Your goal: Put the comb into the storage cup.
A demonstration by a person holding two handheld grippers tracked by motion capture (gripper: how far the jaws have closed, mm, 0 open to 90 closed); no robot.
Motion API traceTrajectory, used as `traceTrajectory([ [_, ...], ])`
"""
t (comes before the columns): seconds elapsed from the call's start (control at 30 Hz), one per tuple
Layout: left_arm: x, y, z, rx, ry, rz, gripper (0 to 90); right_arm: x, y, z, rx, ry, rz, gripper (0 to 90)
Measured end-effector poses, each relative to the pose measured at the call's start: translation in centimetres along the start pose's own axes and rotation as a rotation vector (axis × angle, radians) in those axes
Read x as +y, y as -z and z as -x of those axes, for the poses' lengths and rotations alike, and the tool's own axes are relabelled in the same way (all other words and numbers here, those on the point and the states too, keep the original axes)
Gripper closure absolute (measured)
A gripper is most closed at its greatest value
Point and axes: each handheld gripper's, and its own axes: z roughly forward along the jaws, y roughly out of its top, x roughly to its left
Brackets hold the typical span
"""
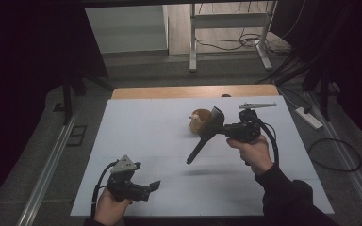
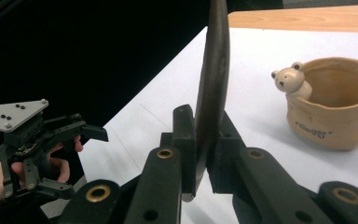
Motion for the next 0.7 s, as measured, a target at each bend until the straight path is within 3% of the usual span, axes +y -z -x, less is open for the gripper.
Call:
traceTrajectory([
  [0.7, -1.9, 2.7, -1.5, 0.073, 0.072, 0.022, 0.5, 1.8, -0.3, 1.2, -0.037, -0.019, 0.011, 83.3],
])
